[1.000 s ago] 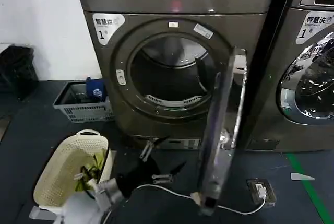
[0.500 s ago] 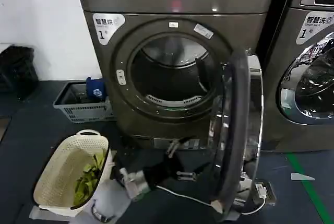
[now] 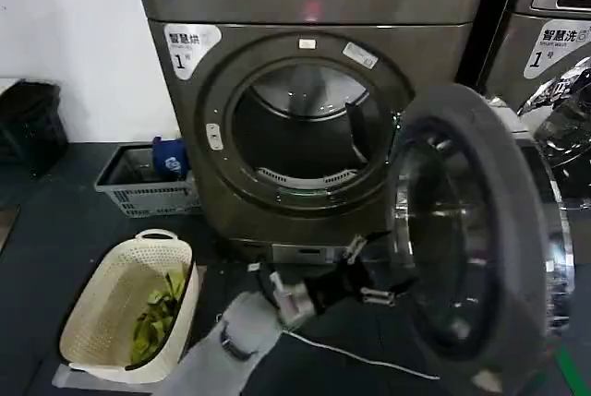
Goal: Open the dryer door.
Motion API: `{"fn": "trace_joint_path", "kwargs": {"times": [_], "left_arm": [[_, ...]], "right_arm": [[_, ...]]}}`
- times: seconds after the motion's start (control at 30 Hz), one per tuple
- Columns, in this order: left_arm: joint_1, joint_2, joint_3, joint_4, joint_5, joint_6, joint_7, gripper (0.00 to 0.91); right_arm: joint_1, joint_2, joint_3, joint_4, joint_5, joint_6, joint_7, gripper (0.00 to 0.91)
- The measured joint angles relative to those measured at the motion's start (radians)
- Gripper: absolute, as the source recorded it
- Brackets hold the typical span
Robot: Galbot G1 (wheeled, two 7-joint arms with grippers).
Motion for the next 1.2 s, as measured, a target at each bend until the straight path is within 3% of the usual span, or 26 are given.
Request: {"fn": "trace_joint_path", "kwargs": {"times": [0.43,1.0,1.2], "left_arm": [[-0.148,-0.123,0.09,0.179,-0.004,-0.014,0.0,0.907],[-0.281,-0.278,0.127,0.406,0.016,-0.033,-0.001,0.907],[-0.311,-0.277,0.118,0.477,0.047,-0.019,-0.021,0.907]], "right_arm": [[-0.041,0.007,0.076,-0.105,-0.037,0.115,0.008,0.907],[-0.051,0.029,0.116,-0.137,-0.016,0.149,0.06,0.907],[-0.053,0.031,0.118,-0.15,-0.036,0.198,0.06,0.907]]}}
